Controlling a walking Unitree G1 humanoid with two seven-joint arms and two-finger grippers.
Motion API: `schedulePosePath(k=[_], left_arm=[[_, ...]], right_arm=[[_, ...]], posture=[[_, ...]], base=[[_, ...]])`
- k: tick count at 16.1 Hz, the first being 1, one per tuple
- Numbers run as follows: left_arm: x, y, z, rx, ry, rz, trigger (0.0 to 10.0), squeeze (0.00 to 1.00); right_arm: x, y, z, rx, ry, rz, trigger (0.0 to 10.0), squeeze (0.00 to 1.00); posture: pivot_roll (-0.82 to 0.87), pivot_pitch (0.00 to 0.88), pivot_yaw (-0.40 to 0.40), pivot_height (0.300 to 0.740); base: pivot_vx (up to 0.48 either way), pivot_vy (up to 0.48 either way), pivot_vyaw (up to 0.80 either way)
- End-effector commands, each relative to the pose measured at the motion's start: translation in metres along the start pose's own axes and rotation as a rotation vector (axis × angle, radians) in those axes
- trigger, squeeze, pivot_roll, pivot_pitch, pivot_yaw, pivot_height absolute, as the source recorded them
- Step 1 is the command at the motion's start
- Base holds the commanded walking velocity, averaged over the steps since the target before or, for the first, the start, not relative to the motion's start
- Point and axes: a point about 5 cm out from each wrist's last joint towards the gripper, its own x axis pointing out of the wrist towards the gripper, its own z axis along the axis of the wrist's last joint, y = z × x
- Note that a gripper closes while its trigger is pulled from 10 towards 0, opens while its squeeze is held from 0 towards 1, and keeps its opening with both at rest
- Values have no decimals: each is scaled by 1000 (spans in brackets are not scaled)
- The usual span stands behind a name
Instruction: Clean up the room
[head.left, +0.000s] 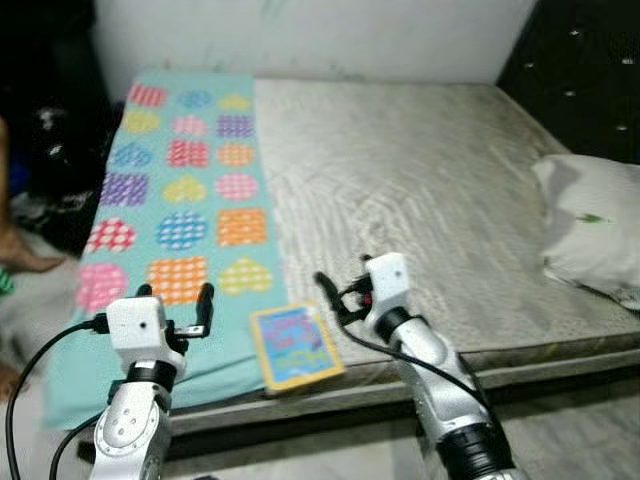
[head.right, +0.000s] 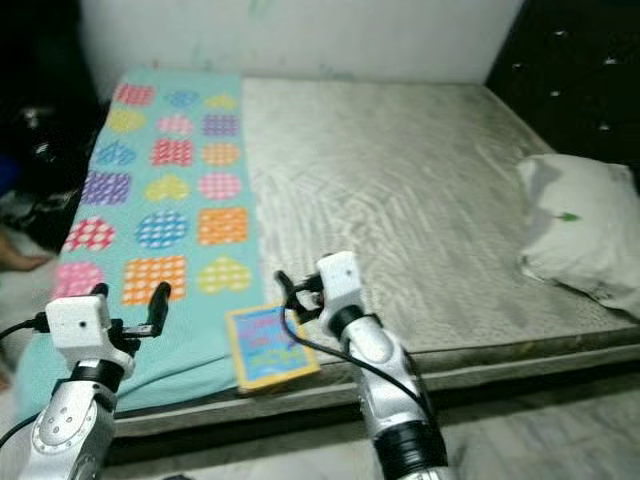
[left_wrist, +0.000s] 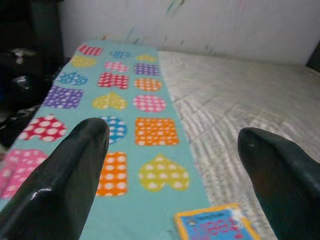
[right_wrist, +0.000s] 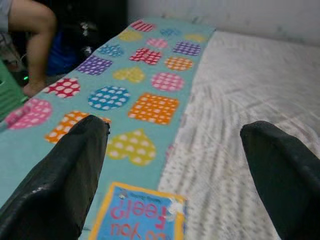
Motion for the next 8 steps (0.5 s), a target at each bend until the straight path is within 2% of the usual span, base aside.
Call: schedulePosePath(k=[1,4,7,8], left_arm=[[1,-7,-1,-4,2,-20,10000,0],[0,-7,0,-3,2,-17,10000,0],[-5,8,2,10,-12,41,10000,0],[-9,14,4,17,-16,58,10000,0]], right_arm=[[-5,-11,-4,-9,18,-28,10000,0],[-6,-12,3,-2,-1,-26,10000,0],[-21,-23,18,12,-39,-41,10000,0],[-33,-31,20,-6,-46,-58,10000,0]], posture=[[50,102,-118,740],[52,101,-115,740],[51,97,-112,740],[45,98,-112,740]], base=[[0,-345,0],[0,-347,0],[0,0,0],[0,0,0]])
